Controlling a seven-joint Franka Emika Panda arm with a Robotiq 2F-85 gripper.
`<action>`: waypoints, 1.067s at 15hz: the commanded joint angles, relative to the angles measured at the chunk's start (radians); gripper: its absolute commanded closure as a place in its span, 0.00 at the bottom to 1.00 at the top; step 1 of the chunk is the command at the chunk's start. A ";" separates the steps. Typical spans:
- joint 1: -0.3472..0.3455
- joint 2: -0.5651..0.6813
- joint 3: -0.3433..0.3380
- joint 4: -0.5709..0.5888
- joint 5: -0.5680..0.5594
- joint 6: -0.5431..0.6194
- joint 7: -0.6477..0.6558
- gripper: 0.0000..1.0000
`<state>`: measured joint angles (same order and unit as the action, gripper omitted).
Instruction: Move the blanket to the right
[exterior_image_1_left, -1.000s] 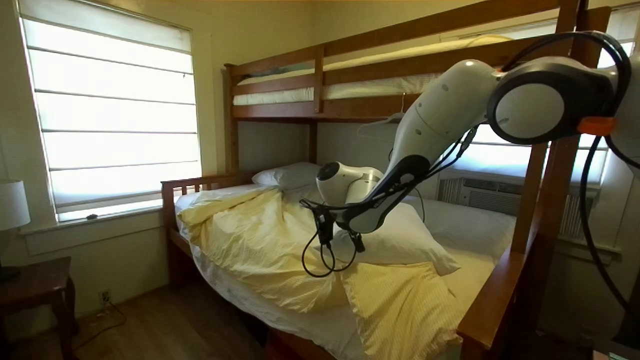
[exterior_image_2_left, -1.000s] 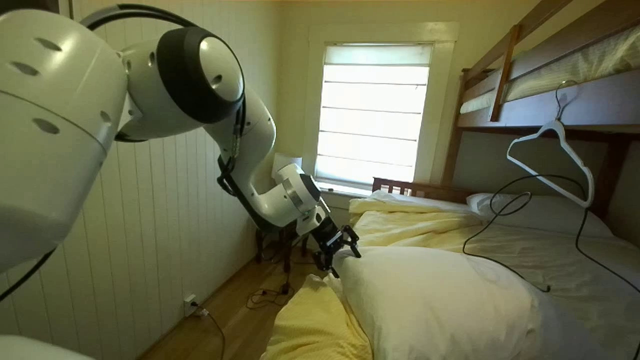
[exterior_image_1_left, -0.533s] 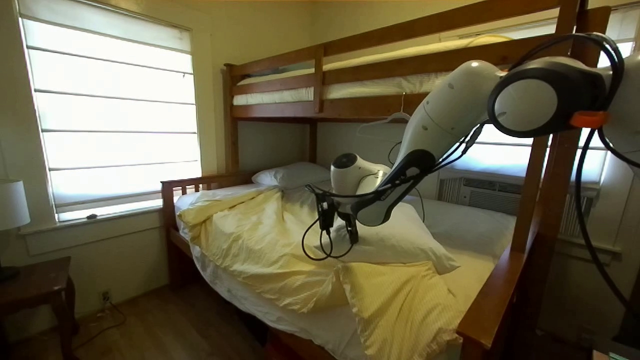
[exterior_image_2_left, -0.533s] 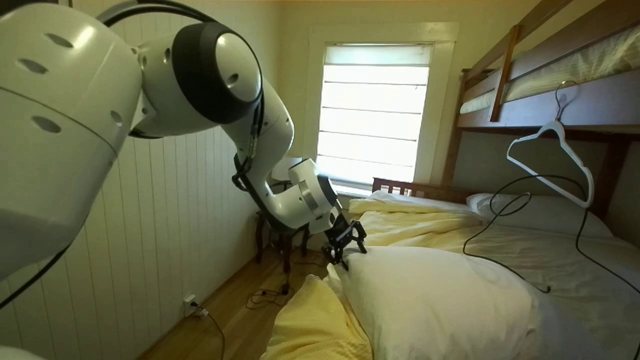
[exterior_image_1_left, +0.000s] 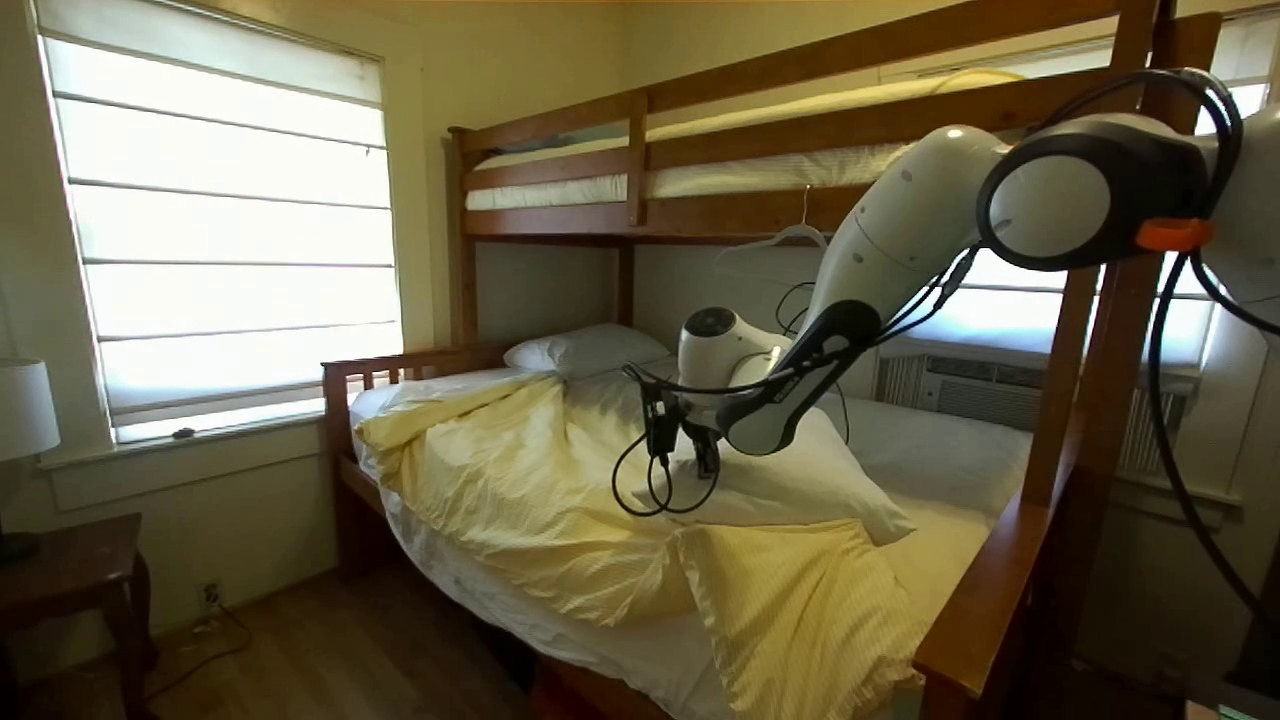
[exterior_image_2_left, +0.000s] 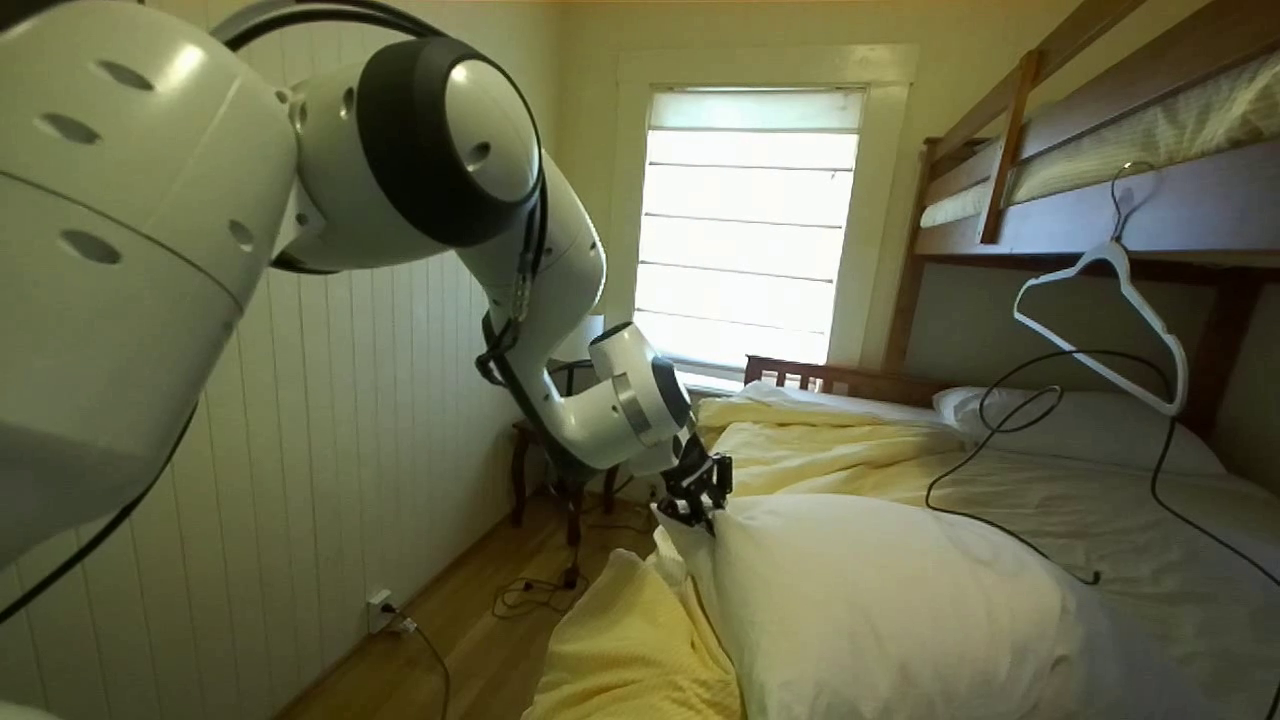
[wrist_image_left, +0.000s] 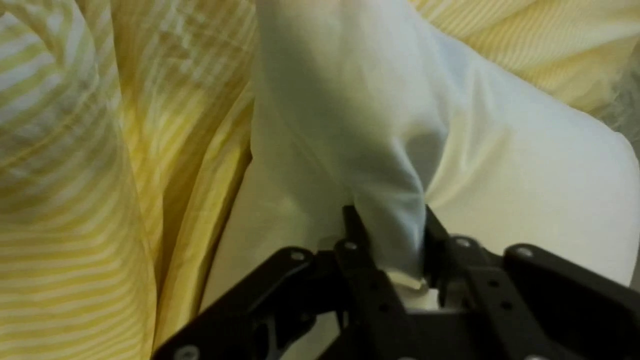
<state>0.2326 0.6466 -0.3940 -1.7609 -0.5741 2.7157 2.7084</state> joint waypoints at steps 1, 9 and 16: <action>-0.012 -0.043 0.016 -0.049 0.023 0.038 -0.018 0.99; 0.011 -0.017 -0.002 -0.023 0.012 0.017 0.013 0.99; 0.222 -0.005 -0.350 0.098 0.208 -0.001 0.009 0.98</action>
<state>0.3640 0.6321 -0.5862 -1.7411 -0.4543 2.7409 2.7151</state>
